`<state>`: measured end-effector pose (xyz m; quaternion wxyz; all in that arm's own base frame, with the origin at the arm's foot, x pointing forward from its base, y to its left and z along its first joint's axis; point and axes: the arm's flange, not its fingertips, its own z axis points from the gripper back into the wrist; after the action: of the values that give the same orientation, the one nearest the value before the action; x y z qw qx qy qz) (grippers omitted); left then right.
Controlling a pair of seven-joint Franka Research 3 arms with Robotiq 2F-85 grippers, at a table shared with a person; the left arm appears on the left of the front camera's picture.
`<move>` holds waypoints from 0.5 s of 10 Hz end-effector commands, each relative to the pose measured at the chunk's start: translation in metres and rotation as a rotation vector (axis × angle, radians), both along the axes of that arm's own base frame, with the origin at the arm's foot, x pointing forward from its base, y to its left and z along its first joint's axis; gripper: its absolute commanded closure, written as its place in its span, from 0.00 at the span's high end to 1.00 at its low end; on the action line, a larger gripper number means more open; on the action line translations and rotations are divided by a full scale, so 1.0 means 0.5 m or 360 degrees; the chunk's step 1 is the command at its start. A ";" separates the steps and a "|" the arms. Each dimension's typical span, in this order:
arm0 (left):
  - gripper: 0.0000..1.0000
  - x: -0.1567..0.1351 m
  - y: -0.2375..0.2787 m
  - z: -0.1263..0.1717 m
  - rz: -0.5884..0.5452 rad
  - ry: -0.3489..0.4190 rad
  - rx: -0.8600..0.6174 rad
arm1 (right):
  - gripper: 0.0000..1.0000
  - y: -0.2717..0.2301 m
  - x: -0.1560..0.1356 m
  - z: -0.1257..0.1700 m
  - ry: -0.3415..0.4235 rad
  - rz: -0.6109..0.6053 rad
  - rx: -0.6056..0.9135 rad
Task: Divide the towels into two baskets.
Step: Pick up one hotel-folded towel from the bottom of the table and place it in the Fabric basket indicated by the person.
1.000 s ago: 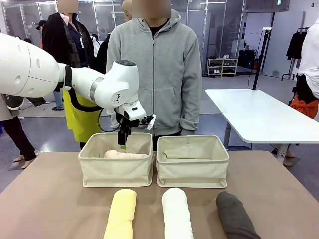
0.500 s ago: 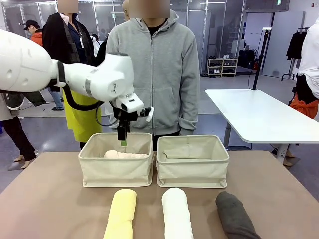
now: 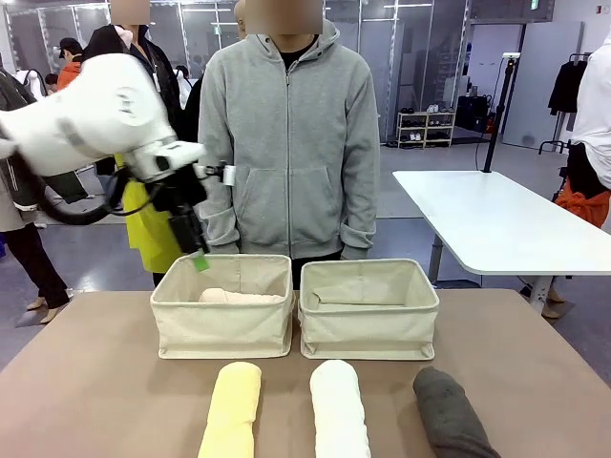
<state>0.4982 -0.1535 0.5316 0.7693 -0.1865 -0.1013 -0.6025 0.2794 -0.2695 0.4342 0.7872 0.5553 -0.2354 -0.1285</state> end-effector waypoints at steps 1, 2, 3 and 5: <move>1.00 -0.080 0.098 -0.039 0.0012 0.0247 -0.0257 | 1.00 0.002 -0.001 0.006 -0.0017 -0.0001 0.0010; 1.00 -0.101 0.157 -0.049 0.0103 0.0371 -0.0375 | 1.00 0.002 -0.001 0.006 -0.0017 -0.0001 0.0010; 1.00 -0.123 0.226 -0.066 0.0214 0.0464 -0.0496 | 1.00 0.002 -0.001 0.006 -0.0017 -0.0001 0.0010; 1.00 -0.191 0.386 -0.117 0.0542 0.0623 -0.0780 | 1.00 0.002 -0.001 0.006 -0.0017 -0.0001 0.0010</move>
<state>0.4159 0.0158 0.4751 0.7883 -0.4213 -0.0926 -0.4388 0.2793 -0.2697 0.4340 0.7871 0.5553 -0.2354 -0.1288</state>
